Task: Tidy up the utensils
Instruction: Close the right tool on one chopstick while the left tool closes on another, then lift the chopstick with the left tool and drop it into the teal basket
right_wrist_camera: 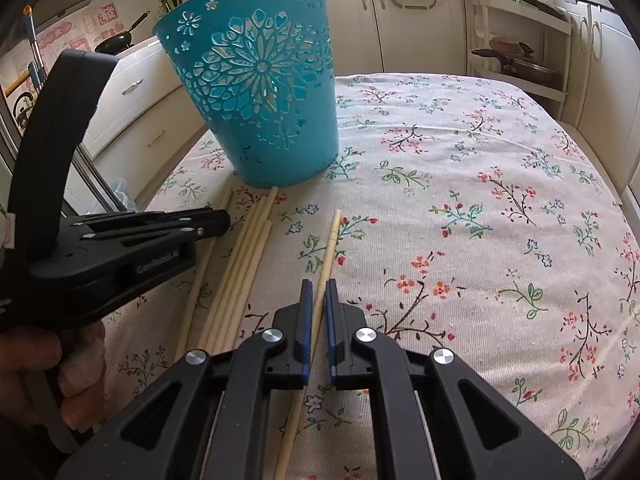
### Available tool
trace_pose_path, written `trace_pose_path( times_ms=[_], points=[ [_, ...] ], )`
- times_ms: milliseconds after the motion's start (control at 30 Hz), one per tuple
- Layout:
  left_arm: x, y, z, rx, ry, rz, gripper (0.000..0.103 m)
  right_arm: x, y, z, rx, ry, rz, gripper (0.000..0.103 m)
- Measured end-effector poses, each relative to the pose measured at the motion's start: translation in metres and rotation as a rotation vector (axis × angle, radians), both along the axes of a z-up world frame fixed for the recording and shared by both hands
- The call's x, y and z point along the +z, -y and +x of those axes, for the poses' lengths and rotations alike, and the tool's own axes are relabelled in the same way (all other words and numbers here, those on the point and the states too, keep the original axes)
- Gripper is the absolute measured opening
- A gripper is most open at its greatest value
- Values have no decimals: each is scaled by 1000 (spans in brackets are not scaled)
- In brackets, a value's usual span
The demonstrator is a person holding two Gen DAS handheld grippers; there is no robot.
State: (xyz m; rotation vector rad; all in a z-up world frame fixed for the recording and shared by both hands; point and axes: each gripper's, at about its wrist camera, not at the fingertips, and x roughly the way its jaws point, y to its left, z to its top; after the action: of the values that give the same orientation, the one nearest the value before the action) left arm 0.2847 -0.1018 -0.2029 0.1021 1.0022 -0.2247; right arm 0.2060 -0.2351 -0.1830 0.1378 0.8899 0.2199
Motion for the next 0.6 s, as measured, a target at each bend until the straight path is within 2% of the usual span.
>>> trace_pose_path(
  times_ms=[200,400,600],
  points=[
    [4,-12,-7,-21,-61,-43,5,0,-1,1,2,10,-4,7],
    [15,-26,-27,-56,-78,-92,4,-1,-2,1,1,14,-1,7],
    [65,-39,-50,-113,-43,-206,5,-2,-1,0,-3,12,11,7]
  ],
)
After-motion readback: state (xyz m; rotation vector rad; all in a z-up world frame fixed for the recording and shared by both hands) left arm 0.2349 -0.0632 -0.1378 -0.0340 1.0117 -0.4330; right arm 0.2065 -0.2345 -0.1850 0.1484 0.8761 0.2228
